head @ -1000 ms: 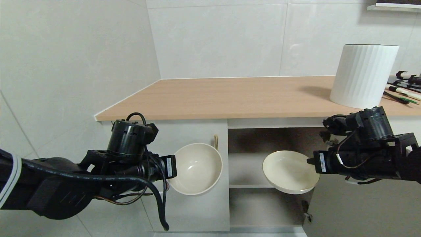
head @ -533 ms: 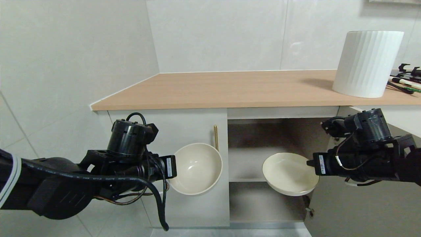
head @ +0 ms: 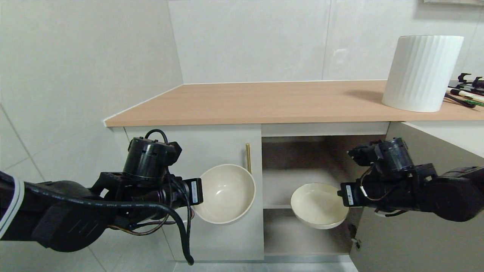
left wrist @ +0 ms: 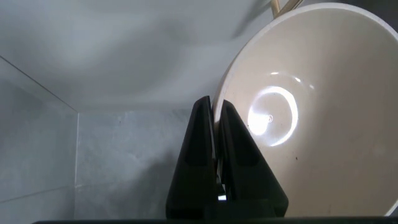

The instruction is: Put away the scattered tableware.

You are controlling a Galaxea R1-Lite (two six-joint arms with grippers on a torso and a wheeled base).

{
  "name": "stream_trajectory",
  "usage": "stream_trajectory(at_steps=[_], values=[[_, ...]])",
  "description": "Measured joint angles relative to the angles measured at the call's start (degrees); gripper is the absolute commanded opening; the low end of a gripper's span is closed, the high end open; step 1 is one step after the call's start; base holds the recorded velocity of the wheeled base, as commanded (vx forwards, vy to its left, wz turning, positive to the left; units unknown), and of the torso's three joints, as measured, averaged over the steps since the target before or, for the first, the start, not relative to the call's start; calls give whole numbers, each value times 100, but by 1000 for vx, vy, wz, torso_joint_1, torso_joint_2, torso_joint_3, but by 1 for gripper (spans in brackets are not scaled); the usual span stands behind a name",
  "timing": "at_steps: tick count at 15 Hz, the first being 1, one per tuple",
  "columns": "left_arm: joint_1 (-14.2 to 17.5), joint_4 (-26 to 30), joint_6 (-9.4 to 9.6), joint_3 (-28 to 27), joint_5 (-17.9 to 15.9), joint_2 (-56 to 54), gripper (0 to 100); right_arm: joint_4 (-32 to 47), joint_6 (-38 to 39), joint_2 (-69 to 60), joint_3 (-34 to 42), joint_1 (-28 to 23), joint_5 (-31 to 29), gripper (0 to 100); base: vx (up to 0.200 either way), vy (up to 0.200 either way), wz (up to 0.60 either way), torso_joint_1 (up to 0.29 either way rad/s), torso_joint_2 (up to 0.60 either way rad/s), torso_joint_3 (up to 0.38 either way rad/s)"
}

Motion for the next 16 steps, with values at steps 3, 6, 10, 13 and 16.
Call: stream_trajectory(at_steps=[3, 6, 10, 13, 16], values=[[0, 1, -2, 0, 0, 2, 0, -679, 263, 1097, -510, -66, -244, 0, 0, 0, 0, 0, 0, 0], [-5, 0, 5, 0, 0, 24, 0, -864, 529, 2203, -1304, -196, -541, 0, 0, 0, 0, 0, 0, 0], [-18, 0, 2, 5, 4, 118, 0, -739, 597, 3266, -2192, -383, -1158, 0, 0, 0, 0, 0, 0, 0], [-66, 0, 0, 30, 0, 162, 0, -730, 696, 3740, -2684, -551, -1736, 0, 0, 0, 0, 0, 0, 0], [-83, 0, 0, 35, 0, 182, 0, -723, 759, 4011, -2988, -610, -1926, 0, 0, 0, 0, 0, 0, 0]])
